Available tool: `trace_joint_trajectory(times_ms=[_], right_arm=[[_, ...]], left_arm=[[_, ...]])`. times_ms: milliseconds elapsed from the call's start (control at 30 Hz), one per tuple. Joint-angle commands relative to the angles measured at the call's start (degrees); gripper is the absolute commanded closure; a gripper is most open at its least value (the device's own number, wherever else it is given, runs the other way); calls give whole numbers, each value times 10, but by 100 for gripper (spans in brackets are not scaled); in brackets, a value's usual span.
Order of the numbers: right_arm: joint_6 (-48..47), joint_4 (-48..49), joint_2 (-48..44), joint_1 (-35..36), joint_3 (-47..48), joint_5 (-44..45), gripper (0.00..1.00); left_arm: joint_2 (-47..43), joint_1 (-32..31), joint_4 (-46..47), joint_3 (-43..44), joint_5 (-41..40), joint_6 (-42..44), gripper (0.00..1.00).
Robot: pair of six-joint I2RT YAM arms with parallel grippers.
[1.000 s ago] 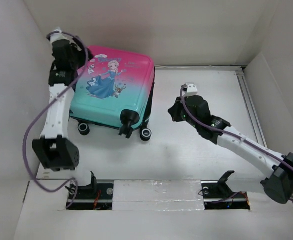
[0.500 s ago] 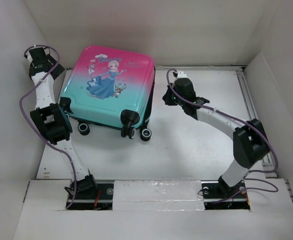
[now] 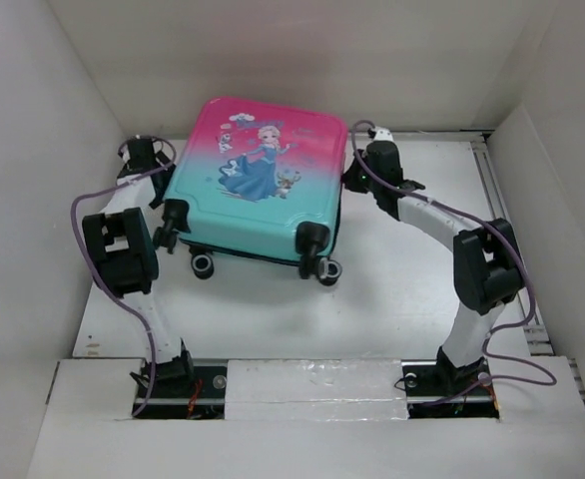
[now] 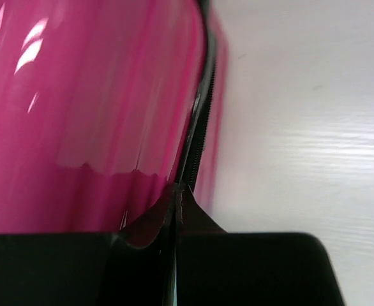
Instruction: Pack the luggage
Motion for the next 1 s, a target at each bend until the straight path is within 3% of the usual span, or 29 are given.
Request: trace_joint_trajectory(times_ms=[0,133,267,467,533,567,600,633,667,700,800,833,867,900,967], right_arm=[[7,49,2,-29,-2,-34,100],[-22,39,14,-54,4,-58,100],[-42,14,42,-54,44,-120,100],[-55,-81,105,-23,220,-150,100],[-62,-125,120,-23,316,-138,100],[-77,-147,127,-23,346,-125,100],[-83,-193,127,-32,375,-111,98],[-83,-210,121,-50,414,-85,90],[-83,-219,114,-63,422,-79,67],[-83,-219,88,-77,422,-85,58],[-76,-227,15,-123,404,-95,40],[-76,-227,-10,-128,387,-87,39],[-76,-227,-39,-128,329,-76,39],[-76,-212,-72,-129,285,-76,47],[-71,-154,-186,-107,183,-59,76]], left_arm=[[-114,-92,31,-79,107,-24,33],[-213,-118,113,-242,121,-58,34],[-298,-184,130,-338,78,-58,34],[-493,-200,143,-483,50,-95,34],[-589,-200,115,-503,-12,-101,32],[-622,-200,73,-503,-48,-107,27],[-656,-200,57,-496,-133,-113,24],[-725,-200,57,-496,-174,-129,20],[-756,-200,69,-496,-205,-136,13],[-780,-200,92,-496,-220,-136,8],[-791,-200,175,-484,-227,-136,8],[-773,-200,185,-451,-227,-136,8],[-720,-200,193,-431,-220,-136,8],[-691,-200,216,-411,-212,-136,8],[-635,-200,257,-359,-186,-130,14]])
